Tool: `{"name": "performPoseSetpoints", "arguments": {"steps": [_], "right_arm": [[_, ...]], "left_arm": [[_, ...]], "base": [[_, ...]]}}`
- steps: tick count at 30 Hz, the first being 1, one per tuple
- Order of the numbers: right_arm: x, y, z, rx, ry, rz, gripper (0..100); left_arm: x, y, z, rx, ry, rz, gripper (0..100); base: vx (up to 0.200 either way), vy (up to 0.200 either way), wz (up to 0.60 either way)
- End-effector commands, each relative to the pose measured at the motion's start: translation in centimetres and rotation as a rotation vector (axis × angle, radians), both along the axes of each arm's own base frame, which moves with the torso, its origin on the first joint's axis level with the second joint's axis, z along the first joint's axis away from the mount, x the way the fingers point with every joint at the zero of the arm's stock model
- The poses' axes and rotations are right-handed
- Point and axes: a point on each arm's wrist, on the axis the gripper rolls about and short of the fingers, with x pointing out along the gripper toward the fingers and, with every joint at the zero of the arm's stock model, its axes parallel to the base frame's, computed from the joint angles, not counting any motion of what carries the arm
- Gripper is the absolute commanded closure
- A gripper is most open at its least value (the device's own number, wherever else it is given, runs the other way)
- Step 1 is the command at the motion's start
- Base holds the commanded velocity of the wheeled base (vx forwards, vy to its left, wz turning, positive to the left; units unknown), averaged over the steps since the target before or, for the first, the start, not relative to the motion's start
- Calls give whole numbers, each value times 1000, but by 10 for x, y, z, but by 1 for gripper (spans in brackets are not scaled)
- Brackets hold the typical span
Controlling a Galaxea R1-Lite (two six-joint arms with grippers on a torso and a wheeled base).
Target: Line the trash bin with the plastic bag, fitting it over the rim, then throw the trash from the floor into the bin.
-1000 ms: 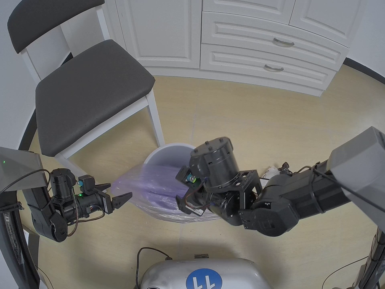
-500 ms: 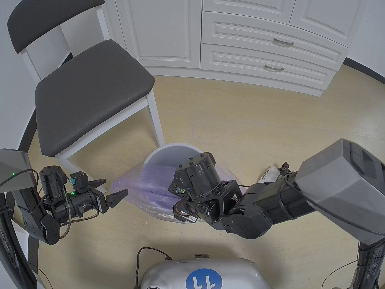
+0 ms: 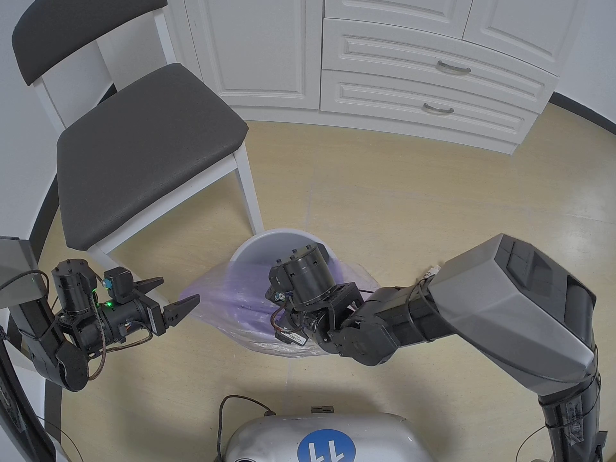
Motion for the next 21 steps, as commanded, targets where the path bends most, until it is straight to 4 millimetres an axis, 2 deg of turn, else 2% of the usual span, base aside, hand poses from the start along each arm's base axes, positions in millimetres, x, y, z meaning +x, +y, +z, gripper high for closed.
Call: {"name": "performPoseSetpoints", "arguments": {"steps": [1, 10, 14, 16, 18, 20, 21], "right_arm": [[6, 4, -7, -3, 5, -4, 100], [25, 7, 23, 64, -57, -27, 100], [39, 8, 32, 90, -85, -46, 100], [53, 12, 38, 131, -126, -63, 100], [68, 12, 37, 151, -155, -80, 100], [78, 8, 17, 114, -142, -91, 100], [81, 5, 15, 101, -141, -96, 100]], "left_arm": [[-1, 0, 3, -1, -12, 0, 0], [0, 0, 3, -1, -10, 0, 0], [0, 0, 2, -2, -8, -1, 0], [0, -1, 1, -1, -5, -1, 0], [0, -1, 1, -1, -2, -2, 0], [1, -2, 0, -1, -2, -4, 0], [1, -2, 0, -1, -2, -4, 0]], "base": [[0, 0, 0], [0, 0, 0], [0, 0, 0], [0, 0, 0], [0, 0, 0], [0, 0, 0], [0, 0, 0]]}}
